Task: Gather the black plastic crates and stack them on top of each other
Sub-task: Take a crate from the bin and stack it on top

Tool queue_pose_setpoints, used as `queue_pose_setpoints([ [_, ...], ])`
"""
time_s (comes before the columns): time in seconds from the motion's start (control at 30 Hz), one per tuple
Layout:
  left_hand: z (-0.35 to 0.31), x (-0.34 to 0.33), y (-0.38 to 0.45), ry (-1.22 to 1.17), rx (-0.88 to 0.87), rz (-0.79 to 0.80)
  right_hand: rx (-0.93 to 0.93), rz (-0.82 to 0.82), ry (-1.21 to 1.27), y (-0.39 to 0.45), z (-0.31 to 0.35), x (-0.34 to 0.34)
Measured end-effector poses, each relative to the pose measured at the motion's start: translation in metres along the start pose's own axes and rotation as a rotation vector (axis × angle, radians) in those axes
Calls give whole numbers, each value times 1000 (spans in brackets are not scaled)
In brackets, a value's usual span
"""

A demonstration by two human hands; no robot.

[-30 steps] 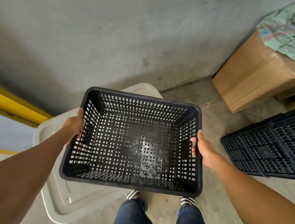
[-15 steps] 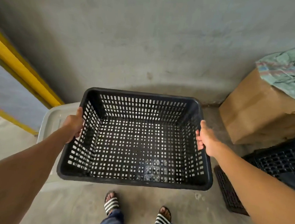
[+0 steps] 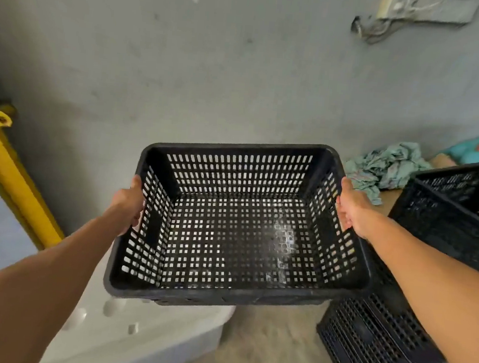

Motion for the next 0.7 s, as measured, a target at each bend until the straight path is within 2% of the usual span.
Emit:
queue_pose_setpoints([
  [0.17, -62, 20, -71, -159, -130, 122, 127, -66, 43, -97, 44, 58],
  [0.4, -146, 32, -169, -192, -300, 132, 279, -188, 33, -200, 101, 139],
  [0.57, -200, 13, -227, -202, -396, 101, 390, -280, 46, -247, 128, 208],
  [0.7, -237, -26, -263, -219, -470, 105, 430, -332, 80, -266, 127, 277],
])
Point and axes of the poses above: each hand's wrist, its own y-axis towards the middle knuckle, its own x-axis out of the back of the hand, z = x × y, the point moved 9 cm from there along y, towards the middle knuckle, and after that the axes turned 12 degrees about z, right-handed, at the moved point
